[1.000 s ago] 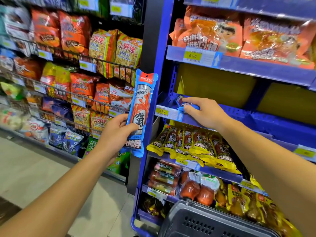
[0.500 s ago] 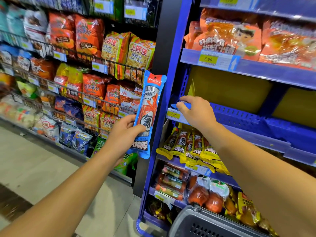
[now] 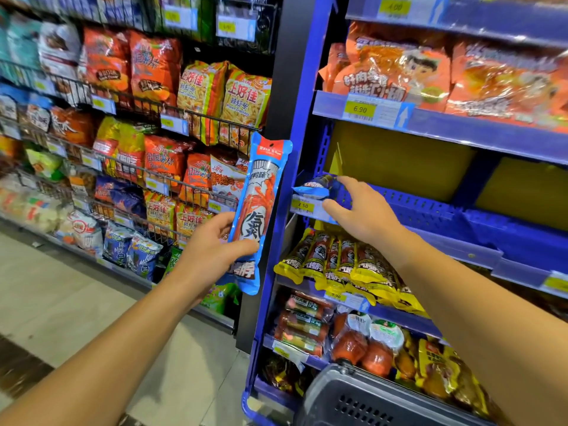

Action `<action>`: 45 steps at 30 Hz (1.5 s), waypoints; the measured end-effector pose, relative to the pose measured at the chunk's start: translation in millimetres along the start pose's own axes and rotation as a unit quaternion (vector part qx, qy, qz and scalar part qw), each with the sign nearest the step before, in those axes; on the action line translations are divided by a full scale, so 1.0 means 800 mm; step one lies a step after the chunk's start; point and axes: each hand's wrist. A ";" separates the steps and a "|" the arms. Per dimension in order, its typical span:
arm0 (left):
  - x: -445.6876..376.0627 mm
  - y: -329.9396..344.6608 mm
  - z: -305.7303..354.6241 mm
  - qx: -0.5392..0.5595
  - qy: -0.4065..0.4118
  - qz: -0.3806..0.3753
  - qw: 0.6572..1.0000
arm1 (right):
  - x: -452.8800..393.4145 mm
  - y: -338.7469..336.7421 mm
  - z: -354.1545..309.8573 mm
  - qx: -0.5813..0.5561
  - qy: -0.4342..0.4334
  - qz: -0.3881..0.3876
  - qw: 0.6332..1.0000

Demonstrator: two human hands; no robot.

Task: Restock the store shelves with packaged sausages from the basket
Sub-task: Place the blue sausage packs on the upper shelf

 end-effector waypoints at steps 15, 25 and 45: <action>-0.033 0.134 0.034 -0.137 0.032 0.044 0.989 | 0.097 -0.016 0.140 0.263 0.029 0.061 0.962; -0.081 0.217 0.086 -0.136 0.004 0.021 0.990 | 0.095 -0.014 0.151 0.227 0.007 0.063 0.972; -0.099 0.202 0.064 -0.549 0.276 -0.143 0.776 | 0.093 -0.015 0.156 0.199 -0.013 0.081 0.977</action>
Point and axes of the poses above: each hand's wrist, its own x-axis away from the middle knuckle, its own y-axis out of the palm, z = x × y, and after that the axes turned 6 degrees about y, right-handed
